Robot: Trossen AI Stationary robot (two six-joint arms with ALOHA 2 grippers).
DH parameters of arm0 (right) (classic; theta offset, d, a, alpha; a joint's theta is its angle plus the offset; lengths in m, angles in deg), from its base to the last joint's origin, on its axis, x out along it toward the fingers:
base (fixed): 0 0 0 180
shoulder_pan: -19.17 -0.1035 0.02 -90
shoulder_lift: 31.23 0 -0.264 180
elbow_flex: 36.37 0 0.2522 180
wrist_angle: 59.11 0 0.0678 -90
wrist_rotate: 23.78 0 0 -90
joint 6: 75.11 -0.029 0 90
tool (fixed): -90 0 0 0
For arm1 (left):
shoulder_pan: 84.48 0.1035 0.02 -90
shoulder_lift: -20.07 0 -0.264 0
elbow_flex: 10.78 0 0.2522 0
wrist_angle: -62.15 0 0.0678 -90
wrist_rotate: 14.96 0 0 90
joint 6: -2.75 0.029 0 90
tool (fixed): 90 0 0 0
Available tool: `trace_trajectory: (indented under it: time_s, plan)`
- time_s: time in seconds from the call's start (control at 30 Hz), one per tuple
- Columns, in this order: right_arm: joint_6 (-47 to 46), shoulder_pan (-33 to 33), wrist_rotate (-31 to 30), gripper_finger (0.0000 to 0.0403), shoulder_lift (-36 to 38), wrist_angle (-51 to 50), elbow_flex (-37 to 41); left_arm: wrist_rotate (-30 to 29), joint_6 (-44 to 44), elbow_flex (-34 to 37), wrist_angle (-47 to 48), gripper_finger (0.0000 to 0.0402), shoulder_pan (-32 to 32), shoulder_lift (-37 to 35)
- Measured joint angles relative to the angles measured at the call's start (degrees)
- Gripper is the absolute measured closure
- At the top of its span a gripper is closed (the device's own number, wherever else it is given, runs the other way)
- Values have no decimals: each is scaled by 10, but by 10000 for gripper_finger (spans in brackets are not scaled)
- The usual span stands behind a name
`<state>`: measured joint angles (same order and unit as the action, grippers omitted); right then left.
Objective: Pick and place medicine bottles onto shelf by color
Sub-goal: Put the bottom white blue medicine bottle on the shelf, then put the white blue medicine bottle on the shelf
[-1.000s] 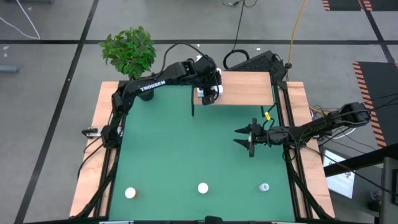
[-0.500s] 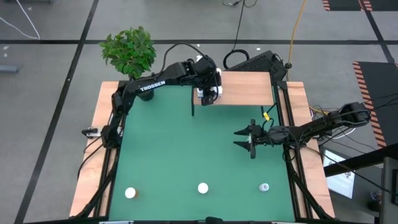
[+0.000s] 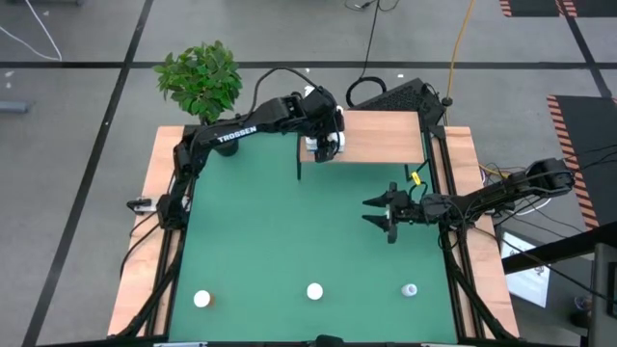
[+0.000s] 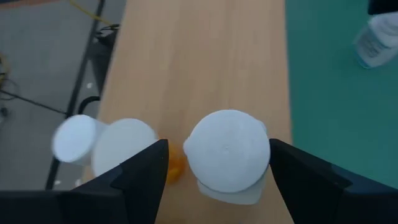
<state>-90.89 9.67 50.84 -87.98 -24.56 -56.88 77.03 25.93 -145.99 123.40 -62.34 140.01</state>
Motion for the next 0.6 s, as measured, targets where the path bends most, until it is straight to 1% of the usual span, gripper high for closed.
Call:
trace_trajectory:
  time_s: [0.03, 0.13, 0.2, 0.27, 0.37, 0.47, 0.53, 0.6]
  plan:
    - [0, 0, -11, 188, 0, -1, 0, -12, -5, 0, -3, 124, -2, 0]
    - [10, 0, -15, 188, 0, -2, -3, -47, -9, 0, -8, 126, -11, -2]
    - [33, 0, -14, 188, 0, -7, -14, -67, -4, 0, -9, 127, -19, -5]
    - [68, 0, -14, 188, 5, -30, -36, -70, 13, 0, -12, 127, -25, -10]
    - [119, 1, -15, 188, 15, -128, -91, -75, 18, 0, -10, 128, -31, -20]
    - [154, 7, -14, 188, 22, -274, -160, -77, 13, 0, -3, 128, -34, -43]
    - [165, 14, -12, 188, 26, -372, -206, -78, -12, 0, -1, 128, -37, -65]
    - [169, 21, -10, 185, 26, -435, -243, -69, -57, 0, 18, 130, -39, -86]
